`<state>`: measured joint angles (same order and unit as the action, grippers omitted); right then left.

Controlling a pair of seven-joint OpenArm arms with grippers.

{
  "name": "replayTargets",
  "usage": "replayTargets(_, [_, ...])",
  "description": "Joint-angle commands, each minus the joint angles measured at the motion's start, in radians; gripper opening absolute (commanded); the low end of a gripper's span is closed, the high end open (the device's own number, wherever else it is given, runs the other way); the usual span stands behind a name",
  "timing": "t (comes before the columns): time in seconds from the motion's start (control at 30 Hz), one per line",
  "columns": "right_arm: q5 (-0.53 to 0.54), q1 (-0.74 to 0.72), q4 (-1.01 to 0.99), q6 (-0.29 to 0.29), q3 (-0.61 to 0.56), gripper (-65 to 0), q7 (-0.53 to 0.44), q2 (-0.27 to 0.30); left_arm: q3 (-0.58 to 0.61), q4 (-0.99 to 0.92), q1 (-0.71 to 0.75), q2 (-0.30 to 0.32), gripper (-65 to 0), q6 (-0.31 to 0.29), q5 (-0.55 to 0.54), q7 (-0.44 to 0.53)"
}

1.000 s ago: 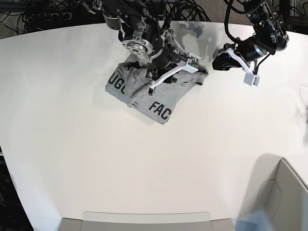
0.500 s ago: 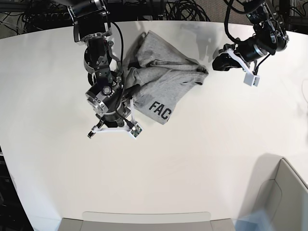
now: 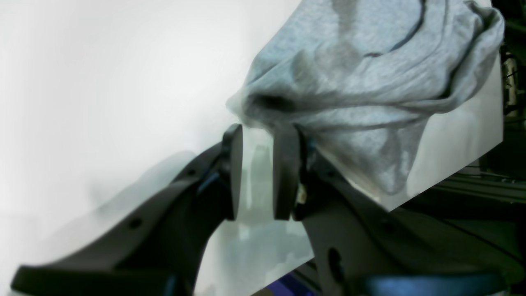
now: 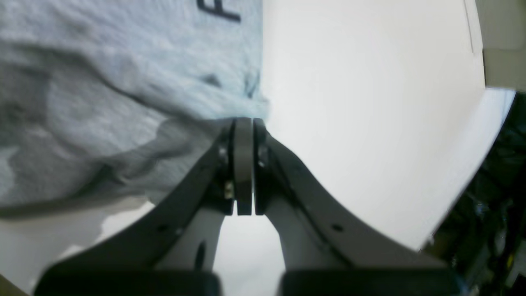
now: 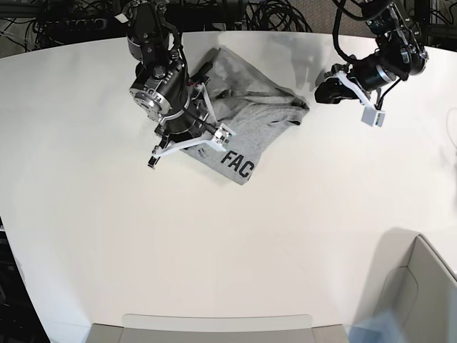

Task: Fold the T-shirt properly

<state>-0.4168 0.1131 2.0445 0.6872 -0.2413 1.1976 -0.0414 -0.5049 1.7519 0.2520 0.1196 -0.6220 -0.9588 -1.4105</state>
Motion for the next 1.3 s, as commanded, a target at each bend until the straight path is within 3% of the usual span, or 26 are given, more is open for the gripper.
replayTargets(0.0, [-0.006, -0.017, 0.021, 0.011, 0.009, -65.0, -0.008, -0.012, -0.002, 0.001, -0.004, 0.007, -51.1, 0.0, -0.019, 0.014])
replayTargets(0.23, [0.003, -0.166, -0.003, 0.011, 0.198, -65.0, -0.011, -0.088, 0.001, -0.093, -0.041, 0.009, -51.3, 0.0, -0.021, 0.014])
replayTargets(0.47, [0.008, -0.188, -0.112, 0.011, 0.208, -65.0, -0.009, -0.093, 0.001, -0.088, -0.044, 0.009, -51.3, 0.0, -0.022, 0.014])
replayTargets(0.83, [0.402, -0.103, -0.235, 0.011, 0.21, -64.9, 0.0, -0.059, 0.001, -0.088, -0.058, 0.01, -51.3, 0.0, -0.022, 0.014])
replayTargets(1.03, [0.615, -0.148, -0.354, 0.011, 0.211, -64.9, 0.175, -0.01, 0.001, -0.089, -0.072, 0.01, -51.3, 0.0, -0.022, 0.014])
replayTargets(1.13, [0.709, -0.155, -0.393, 0.011, 0.205, -64.9, 0.199, 0.016, 0.001, -0.089, -0.073, 0.007, -51.3, 0.0, -0.022, 0.014])
replayTargets(1.27, [0.752, -0.169, -0.4, 0.011, 0.205, -64.9, 0.199, 0.028, 0.001, -0.088, -0.073, 0.007, -51.4, 0.0, -0.022, 0.014])
